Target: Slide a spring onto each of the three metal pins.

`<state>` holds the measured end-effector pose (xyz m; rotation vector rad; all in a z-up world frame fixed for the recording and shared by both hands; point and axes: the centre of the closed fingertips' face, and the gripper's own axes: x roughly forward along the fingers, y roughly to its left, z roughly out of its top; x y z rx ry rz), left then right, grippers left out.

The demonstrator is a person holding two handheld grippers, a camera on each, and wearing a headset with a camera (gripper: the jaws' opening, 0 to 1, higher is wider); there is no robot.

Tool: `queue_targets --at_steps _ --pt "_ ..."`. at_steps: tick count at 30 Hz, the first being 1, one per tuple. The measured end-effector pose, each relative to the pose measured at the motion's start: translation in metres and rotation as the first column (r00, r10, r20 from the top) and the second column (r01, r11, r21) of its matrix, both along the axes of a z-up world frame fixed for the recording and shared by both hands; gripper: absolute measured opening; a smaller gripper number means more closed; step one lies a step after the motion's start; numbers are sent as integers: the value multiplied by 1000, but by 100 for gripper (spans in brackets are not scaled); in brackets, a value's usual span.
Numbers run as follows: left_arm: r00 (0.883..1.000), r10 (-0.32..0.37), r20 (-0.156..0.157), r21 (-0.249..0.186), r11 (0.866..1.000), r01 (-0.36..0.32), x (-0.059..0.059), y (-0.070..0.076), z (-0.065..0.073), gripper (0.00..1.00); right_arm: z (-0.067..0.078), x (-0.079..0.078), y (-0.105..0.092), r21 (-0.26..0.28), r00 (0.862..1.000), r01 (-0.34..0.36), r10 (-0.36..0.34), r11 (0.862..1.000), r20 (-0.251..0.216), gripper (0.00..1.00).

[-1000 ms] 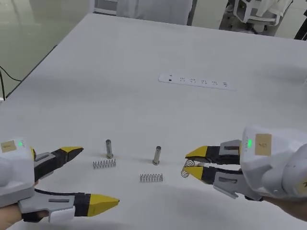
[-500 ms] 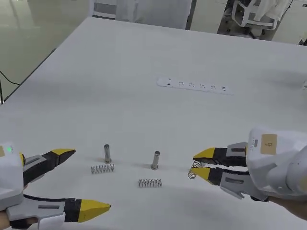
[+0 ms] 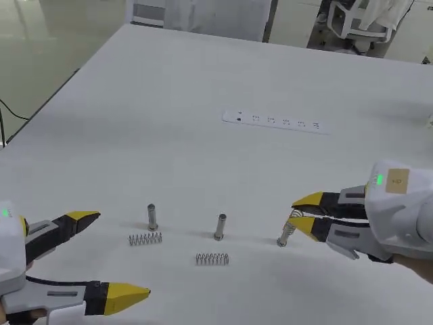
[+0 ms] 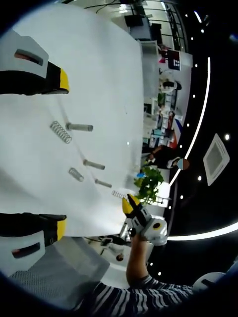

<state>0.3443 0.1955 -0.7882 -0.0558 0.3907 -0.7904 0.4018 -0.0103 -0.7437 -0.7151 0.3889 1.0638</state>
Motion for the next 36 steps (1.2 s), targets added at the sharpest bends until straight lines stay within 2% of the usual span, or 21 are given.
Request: queue_targets --at_steps 6,17,36 --pt "1000 6 -1 4 1000 -6 0 2 -1 98 0 9 -7 12 999 39 -39 999 -11 7" --pt "1000 10 -2 15 1000 -10 -1 4 -2 98 -3 17 -10 13 998 62 -62 998 -21 7" --pt "1000 12 -5 22 1000 -12 -3 6 -3 98 -9 22 -12 38 993 106 -104 994 -55 7"
